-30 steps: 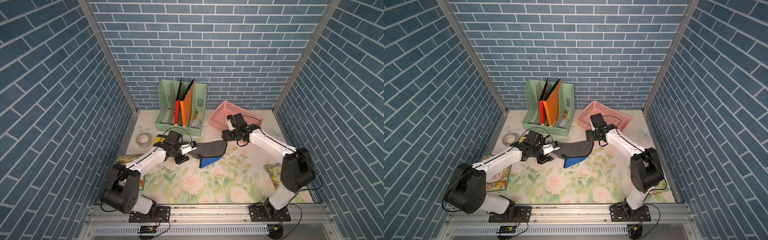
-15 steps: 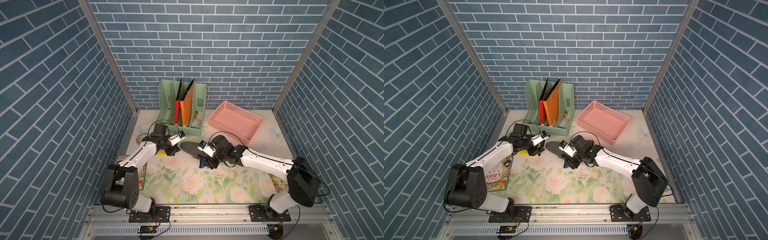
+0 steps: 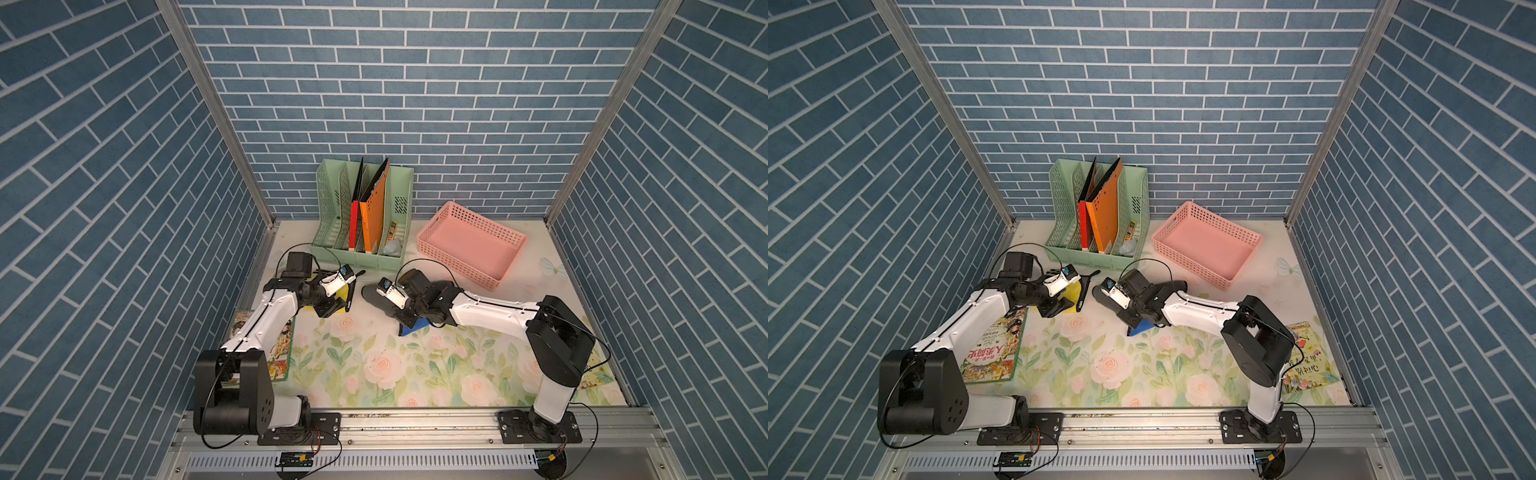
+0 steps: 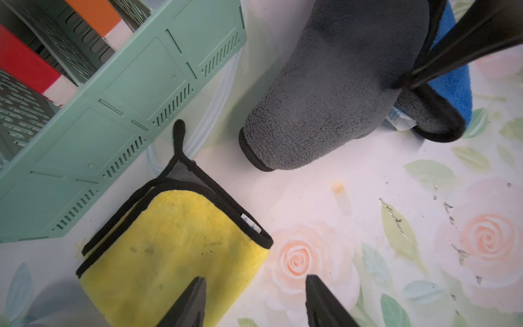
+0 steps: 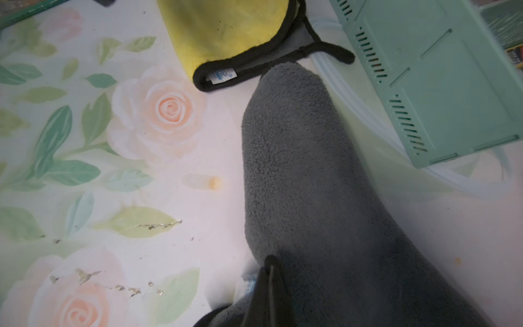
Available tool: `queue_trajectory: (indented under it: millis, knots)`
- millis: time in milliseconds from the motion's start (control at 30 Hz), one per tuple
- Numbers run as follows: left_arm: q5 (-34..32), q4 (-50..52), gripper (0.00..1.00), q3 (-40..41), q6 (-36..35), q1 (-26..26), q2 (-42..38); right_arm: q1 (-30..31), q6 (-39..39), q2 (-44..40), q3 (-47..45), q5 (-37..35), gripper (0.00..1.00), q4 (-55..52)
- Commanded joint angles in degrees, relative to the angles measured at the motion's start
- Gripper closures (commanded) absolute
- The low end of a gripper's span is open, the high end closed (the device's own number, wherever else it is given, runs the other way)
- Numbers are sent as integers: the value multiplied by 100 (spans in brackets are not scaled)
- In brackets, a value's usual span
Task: Fold the square dishcloth
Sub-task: Flatten out the cleaning item at the center of the board.
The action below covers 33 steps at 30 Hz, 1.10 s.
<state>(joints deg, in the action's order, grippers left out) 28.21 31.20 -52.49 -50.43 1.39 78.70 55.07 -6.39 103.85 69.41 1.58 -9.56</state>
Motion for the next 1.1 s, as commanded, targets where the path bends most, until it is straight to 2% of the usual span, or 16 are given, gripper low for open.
queue_trajectory:
  millis: [0, 267, 667, 900, 1067]
  knots:
    - [250, 170, 39, 80, -115, -9, -67, 12, 145, -361, 154, -420, 100, -40]
    - [315, -54, 38, 239, -70, 324, -82, -144, 596, -1436, -219, -638, 100, -175]
    - [722, 210, 38, 367, -385, 1376, -66, -549, 1281, -3103, -810, -1012, 100, -328]
    - [593, -362, 39, 479, -328, 1925, 277, -891, 1422, -3176, -447, -912, 100, -402]
    - [246, -1180, 38, 273, -126, 1988, 886, -1167, 1403, -2853, -116, -923, 100, -409]
